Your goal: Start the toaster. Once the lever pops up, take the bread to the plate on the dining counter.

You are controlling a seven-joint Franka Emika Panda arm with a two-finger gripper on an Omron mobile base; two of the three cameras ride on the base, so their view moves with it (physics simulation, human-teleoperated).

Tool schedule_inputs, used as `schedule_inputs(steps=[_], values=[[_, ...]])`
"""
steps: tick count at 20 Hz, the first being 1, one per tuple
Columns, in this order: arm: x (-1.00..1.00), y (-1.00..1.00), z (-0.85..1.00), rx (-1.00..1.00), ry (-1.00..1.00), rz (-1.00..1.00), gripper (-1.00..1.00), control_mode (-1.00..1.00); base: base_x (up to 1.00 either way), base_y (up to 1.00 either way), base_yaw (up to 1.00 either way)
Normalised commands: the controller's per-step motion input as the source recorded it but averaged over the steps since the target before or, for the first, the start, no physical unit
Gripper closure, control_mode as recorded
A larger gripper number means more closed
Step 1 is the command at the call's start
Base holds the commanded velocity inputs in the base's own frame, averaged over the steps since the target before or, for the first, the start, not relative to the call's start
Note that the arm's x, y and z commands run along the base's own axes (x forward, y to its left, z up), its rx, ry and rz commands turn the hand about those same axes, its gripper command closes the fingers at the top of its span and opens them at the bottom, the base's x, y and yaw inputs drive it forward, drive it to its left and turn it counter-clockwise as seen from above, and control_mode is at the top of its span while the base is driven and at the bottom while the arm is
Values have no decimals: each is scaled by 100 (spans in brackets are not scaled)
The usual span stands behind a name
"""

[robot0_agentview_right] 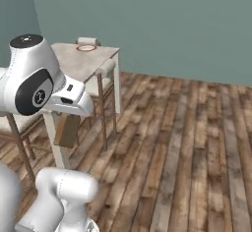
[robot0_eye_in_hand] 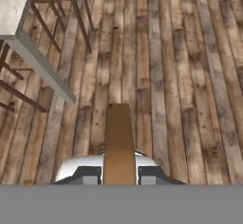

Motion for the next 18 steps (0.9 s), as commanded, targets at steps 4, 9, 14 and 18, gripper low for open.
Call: schedule_inputs(steps=[4, 9, 14, 18], values=[[0, 0, 0, 0, 0, 0, 100, 100, 74, -94, 0], [0, 0, 0, 0, 0, 0, 100, 100, 72, -88, 2], [0, 0, 0, 0, 0, 0, 100, 100, 82, -76, 6], [0, 0, 0, 0, 0, 0, 100, 100, 94, -70, 14]])
